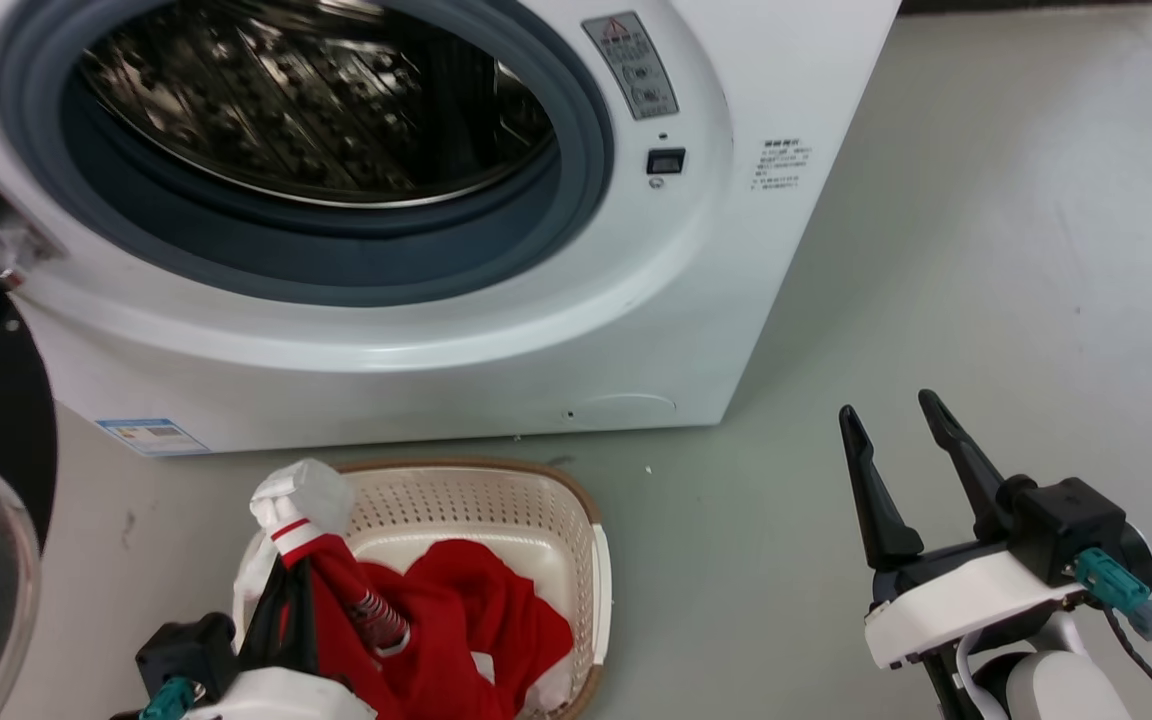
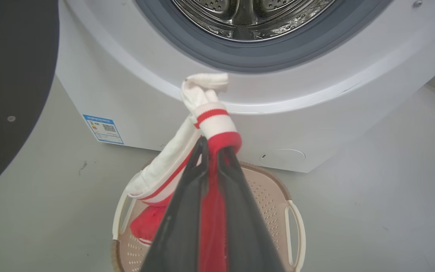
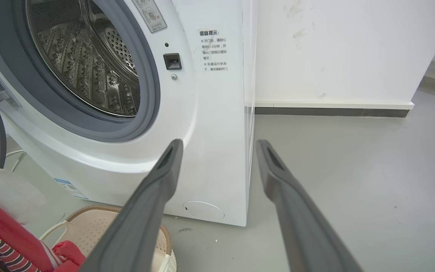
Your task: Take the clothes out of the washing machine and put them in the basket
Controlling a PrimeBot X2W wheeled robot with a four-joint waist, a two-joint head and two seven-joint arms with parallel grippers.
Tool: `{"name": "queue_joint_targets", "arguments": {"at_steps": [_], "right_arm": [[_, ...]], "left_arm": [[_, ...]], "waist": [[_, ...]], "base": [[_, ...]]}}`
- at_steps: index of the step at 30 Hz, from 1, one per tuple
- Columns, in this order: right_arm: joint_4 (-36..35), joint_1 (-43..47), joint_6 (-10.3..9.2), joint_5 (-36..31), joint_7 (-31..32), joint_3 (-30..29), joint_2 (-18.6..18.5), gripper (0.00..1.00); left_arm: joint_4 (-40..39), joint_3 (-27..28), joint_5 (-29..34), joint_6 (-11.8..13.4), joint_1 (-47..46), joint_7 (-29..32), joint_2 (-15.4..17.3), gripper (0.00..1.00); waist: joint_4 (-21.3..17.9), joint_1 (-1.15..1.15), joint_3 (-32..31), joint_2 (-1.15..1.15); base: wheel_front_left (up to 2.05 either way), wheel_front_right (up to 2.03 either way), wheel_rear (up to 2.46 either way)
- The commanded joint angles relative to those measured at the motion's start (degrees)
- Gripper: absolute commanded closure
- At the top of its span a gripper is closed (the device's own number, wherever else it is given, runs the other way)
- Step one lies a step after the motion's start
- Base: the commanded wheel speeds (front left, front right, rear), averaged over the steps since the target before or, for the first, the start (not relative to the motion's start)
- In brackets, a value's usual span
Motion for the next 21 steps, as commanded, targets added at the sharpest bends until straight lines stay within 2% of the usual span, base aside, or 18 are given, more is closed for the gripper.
{"name": "queue_joint_targets", "arguments": {"at_steps": [1,9,21], "right_arm": [[-0.46,-1.00,-0.04,-0.38,0.09,-0.08,0.07,0.00],[-1.31,-3.22,-0.04,0.00,-0.41,0.56,0.06,0.00],[-1.40,-8.09,-0.04,1.19,-2.06,3.20,0.06,0.00]], "left_arm": [[2.40,0.13,-0.48,-0.71,-2.16,-0.99,-0.37,1.00],[15.77,1.73,0.14,-3.96,-12.17,-3.97,0.02,1.00],[36.39,4.76,2.46,-7.88,-26.69,-4.21,0.54,1.00]], "waist": [[-1.36,0.00,2.67,0.00],[-4.45,0.00,9.34,0.00],[-8.32,0.00,20.75,0.00]], "base": [[0.00,0.00,0.00],[0.00,0.00,0.00],[0.00,0.00,0.00]]}}
